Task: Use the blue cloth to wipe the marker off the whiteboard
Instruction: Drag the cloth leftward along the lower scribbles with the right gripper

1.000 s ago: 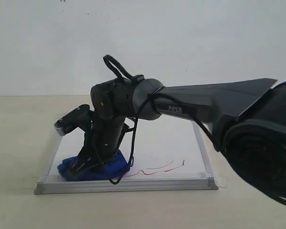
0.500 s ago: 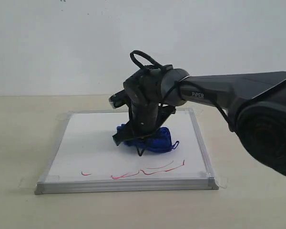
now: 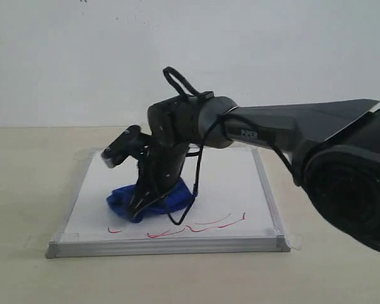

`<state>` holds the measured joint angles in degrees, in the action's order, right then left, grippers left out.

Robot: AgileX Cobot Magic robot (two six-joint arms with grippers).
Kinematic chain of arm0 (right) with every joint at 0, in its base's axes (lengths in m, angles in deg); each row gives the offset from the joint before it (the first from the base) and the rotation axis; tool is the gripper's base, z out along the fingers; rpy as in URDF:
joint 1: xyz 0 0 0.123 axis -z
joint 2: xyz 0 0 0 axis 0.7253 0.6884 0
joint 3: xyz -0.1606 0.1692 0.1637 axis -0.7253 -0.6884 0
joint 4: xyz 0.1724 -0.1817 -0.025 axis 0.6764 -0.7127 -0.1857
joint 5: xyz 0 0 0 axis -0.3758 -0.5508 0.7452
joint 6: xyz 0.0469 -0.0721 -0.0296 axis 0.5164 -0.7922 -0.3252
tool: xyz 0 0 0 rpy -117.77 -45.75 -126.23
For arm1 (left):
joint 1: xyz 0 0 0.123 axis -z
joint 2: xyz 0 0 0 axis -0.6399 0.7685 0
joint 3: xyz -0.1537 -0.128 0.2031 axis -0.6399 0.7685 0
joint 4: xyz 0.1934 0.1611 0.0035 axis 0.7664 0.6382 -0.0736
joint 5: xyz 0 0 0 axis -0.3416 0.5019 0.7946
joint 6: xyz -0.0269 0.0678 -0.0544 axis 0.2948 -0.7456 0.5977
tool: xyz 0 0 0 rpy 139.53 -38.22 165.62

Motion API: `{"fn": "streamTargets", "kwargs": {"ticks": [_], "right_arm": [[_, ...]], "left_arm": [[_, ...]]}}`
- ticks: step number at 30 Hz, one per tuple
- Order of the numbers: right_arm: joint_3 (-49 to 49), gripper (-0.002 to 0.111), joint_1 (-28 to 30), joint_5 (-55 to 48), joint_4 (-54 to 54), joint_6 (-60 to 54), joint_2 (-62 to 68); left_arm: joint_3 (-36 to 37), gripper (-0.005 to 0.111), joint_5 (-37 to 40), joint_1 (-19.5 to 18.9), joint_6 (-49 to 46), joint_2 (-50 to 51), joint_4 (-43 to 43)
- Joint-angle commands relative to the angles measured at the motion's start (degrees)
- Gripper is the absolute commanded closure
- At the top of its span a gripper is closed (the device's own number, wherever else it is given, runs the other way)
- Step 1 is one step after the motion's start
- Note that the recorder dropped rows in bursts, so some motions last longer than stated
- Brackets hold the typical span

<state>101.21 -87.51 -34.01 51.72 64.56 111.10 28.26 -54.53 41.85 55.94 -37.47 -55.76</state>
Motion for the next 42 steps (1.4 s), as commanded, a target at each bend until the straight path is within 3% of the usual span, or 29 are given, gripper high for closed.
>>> {"fn": "streamTargets", "kwargs": {"ticks": [1,9,13,19,24,28,36,42], "right_arm": [[-1.23,0.109,-1.87,0.36,6.7,-4.04,2.05],[-1.23,0.109,1.47,4.08,-15.75,32.18,2.05],[-1.23,0.109,2.49,2.69,-22.59,41.3,2.05],[-1.23,0.109,2.14,2.91,-18.83,38.48,2.05],[-1.23,0.109,0.85,0.65,-0.49,15.86,2.05],[-1.23,0.109,-1.17,-2.83,11.68,5.64,2.05],[-0.56,0.109,-7.78,-4.36,13.33,5.12,2.05],[0.59,0.109,-10.75,-4.29,12.47,12.5,2.05]], "left_arm": [[0.18,0.103,-0.2,0.39,-0.26,-0.19,-0.67],[0.18,0.103,-0.2,0.39,-0.26,-0.19,-0.67],[0.18,0.103,-0.2,0.39,-0.26,-0.19,-0.67],[0.18,0.103,-0.2,0.39,-0.26,-0.19,-0.67],[0.18,0.103,-0.2,0.39,-0.26,-0.19,-0.67],[0.18,0.103,-0.2,0.39,-0.26,-0.19,-0.67],[0.18,0.103,-0.2,0.39,-0.26,-0.19,-0.67],[0.18,0.103,-0.2,0.39,-0.26,-0.19,-0.67]]}}
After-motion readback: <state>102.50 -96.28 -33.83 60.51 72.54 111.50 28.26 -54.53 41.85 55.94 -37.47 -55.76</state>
